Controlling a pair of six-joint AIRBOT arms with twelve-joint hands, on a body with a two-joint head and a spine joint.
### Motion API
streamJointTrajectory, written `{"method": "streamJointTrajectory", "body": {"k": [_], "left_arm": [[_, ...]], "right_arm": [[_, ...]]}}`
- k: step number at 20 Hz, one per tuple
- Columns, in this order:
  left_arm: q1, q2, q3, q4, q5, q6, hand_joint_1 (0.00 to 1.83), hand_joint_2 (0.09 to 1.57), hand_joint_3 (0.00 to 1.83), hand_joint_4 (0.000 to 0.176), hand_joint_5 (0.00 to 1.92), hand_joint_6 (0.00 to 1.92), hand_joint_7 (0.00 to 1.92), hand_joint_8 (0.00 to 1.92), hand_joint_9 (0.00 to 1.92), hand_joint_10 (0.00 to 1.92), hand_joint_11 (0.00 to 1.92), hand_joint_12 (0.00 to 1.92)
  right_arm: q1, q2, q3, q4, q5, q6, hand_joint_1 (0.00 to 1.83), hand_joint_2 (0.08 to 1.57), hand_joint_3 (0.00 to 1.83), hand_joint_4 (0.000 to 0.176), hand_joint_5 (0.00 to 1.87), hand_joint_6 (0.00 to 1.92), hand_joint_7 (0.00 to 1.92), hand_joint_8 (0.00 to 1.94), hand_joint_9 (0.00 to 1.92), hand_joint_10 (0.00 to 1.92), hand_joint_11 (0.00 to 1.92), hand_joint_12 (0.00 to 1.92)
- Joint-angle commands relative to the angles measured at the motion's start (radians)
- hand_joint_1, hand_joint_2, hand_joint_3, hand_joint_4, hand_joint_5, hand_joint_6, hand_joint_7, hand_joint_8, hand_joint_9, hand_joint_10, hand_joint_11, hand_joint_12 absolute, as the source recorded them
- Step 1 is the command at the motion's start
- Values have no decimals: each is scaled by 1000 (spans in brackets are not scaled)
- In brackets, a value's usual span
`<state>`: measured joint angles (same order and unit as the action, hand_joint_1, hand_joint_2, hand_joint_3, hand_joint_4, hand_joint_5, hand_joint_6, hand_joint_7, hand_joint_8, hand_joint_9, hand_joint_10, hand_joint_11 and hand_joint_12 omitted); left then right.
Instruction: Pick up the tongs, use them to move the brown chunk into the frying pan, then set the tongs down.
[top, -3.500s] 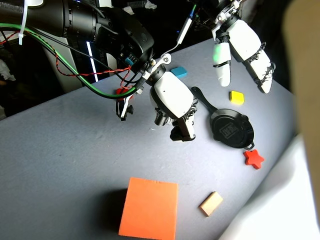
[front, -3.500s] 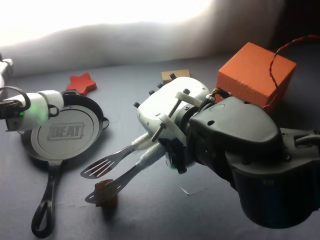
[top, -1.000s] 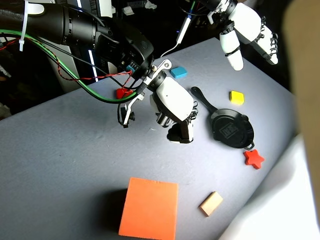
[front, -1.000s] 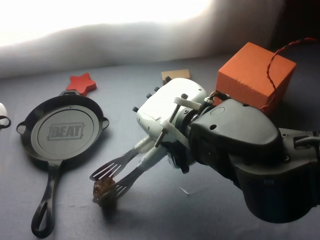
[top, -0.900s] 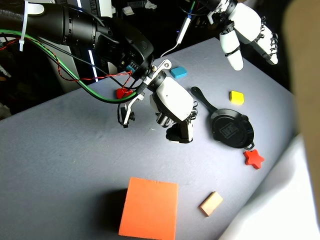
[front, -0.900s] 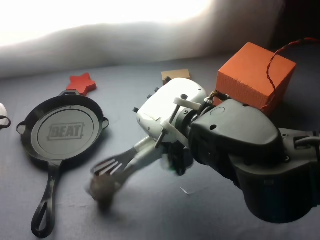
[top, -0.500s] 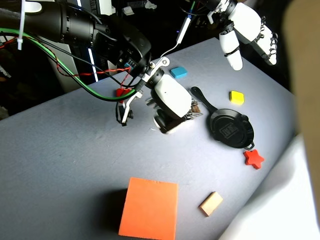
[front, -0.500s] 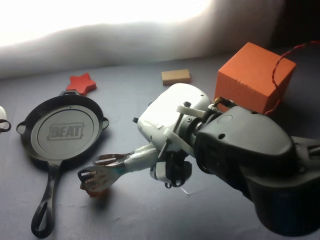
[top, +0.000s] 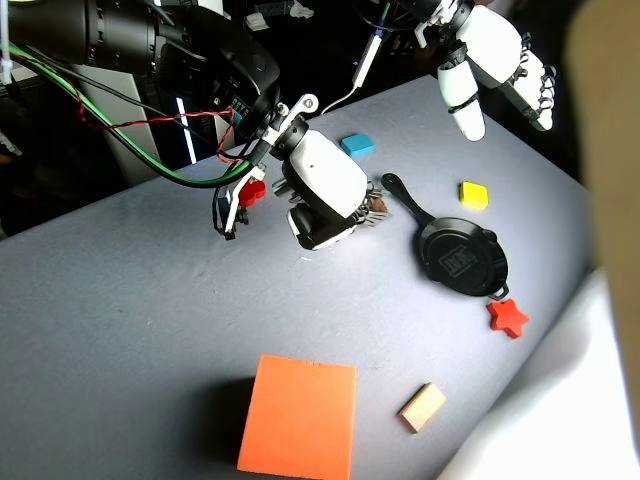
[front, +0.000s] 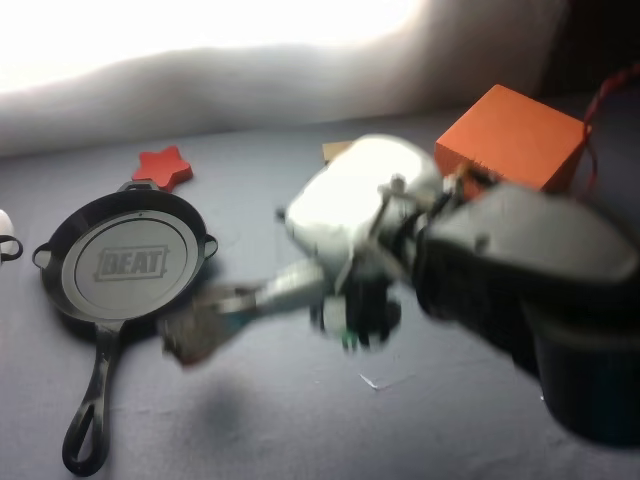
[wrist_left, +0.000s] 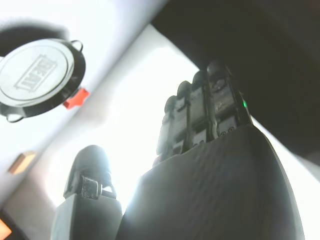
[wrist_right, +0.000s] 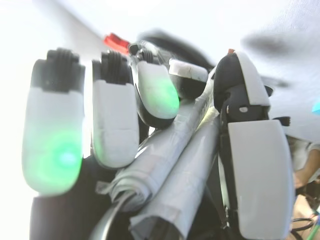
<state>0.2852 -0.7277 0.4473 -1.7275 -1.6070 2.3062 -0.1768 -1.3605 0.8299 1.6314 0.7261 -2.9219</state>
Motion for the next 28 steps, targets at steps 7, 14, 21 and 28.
{"method": "streamJointTrajectory", "body": {"k": [7,14,21,28], "left_arm": [[-8,-2,1,95,-53,5,35,1283,0,0,86,1,135,2,107,6,0,282],[-8,-6,3,95,-53,5,0,1272,0,0,0,0,81,1,80,2,0,332],[-8,-9,4,95,-54,5,0,1272,0,0,5,2,83,10,80,9,0,283],[-9,-11,5,95,-54,5,0,1270,0,0,0,0,80,5,70,3,0,226]], "right_arm": [[6,-80,165,-392,-98,145,1042,1390,0,176,1376,1921,1609,1941,1734,1921,1772,1921],[-79,-196,344,-720,-99,355,970,1438,8,176,1341,1921,1584,1941,1714,1921,1775,1921],[-120,-268,477,-830,-98,456,595,1527,23,176,1192,1921,1428,1941,1574,1921,1612,1921],[-121,-275,491,-843,-93,473,540,1412,0,0,868,1288,1202,1482,1227,1830,1143,1921]]}}
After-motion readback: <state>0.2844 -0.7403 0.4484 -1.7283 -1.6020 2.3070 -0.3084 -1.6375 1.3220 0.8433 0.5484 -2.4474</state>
